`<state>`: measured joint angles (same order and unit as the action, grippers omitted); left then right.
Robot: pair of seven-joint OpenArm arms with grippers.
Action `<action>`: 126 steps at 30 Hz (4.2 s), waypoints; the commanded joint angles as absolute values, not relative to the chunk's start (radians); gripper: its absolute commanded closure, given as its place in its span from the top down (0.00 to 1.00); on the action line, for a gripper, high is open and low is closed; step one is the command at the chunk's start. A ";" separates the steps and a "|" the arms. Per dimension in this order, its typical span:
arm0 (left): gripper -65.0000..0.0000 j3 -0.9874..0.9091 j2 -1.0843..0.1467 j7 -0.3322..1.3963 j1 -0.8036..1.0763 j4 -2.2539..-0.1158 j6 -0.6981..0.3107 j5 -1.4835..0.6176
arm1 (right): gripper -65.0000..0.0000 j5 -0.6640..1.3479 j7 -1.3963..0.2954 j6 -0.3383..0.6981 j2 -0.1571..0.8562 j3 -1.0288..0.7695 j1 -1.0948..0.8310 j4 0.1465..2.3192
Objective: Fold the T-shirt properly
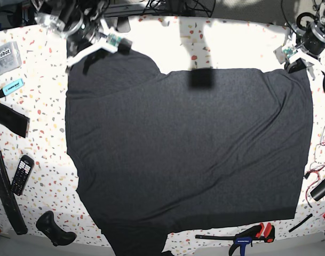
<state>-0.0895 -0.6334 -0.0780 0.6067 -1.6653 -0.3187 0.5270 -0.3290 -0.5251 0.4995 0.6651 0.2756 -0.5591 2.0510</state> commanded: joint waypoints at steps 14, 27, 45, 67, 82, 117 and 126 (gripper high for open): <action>0.00 -0.099 -0.648 -0.063 0.593 -1.682 -0.097 0.522 | 0.00 -0.223 -0.513 0.453 0.675 0.273 -0.477 2.088; 0.00 -0.098 -0.633 -0.074 0.424 -1.682 -0.112 0.235 | 0.00 -0.067 -0.504 0.455 0.630 0.273 -0.219 2.012; 0.00 -0.096 -0.541 0.037 0.261 -1.482 -0.222 0.096 | 0.00 -0.062 -0.464 0.456 0.442 0.274 0.060 1.829; 0.00 -0.096 -0.510 0.024 -0.036 -1.180 -0.229 0.100 | 0.00 -0.048 -0.472 0.501 0.242 0.276 0.419 1.440; 0.00 -0.096 -0.510 -0.076 -0.058 -1.123 -0.260 0.096 | 0.00 -0.049 -0.472 0.501 0.224 0.276 0.488 1.439; 0.00 -0.096 -0.516 -0.076 -0.069 -1.123 -0.319 0.096 | 0.00 -0.187 -0.224 0.501 0.092 0.275 0.712 0.935; 0.00 -0.096 -0.516 -0.076 -0.069 -1.123 -0.320 0.096 | 0.40 -0.247 -0.162 0.498 0.091 0.275 0.712 0.935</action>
